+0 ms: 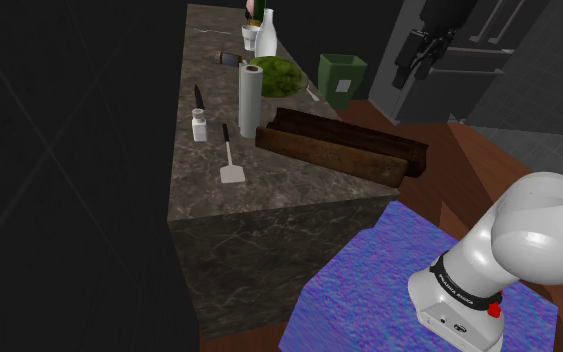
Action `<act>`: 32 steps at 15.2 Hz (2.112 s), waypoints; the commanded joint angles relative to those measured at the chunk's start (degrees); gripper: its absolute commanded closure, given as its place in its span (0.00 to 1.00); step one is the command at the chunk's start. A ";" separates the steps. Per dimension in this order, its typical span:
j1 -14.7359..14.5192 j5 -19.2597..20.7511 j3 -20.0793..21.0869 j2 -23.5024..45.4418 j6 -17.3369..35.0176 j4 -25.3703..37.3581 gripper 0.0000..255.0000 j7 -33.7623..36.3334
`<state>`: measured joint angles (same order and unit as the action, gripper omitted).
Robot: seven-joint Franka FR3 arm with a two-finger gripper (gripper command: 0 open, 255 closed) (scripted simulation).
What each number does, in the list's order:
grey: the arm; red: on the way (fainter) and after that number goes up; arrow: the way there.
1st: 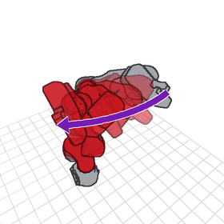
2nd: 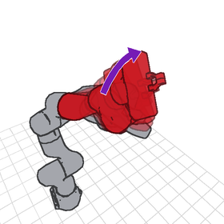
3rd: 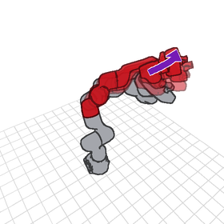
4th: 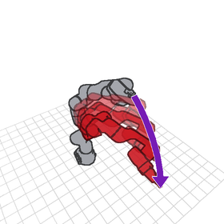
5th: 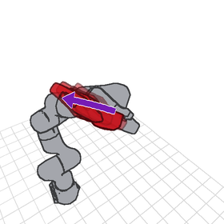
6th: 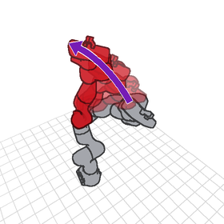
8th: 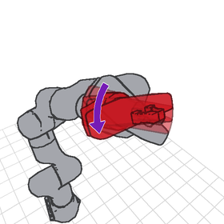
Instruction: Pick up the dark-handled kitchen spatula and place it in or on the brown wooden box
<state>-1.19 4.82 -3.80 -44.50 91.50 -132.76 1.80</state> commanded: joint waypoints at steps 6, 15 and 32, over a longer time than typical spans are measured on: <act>-0.60 -2.85 4.37 5.84 7.05 -1.41 0.00 7.84; -1.08 -5.38 11.55 20.84 18.92 1.66 0.00 21.36; -3.46 2.27 17.95 57.73 29.77 26.65 0.00 46.77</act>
<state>-4.16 6.38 14.07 10.91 120.70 -107.73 46.85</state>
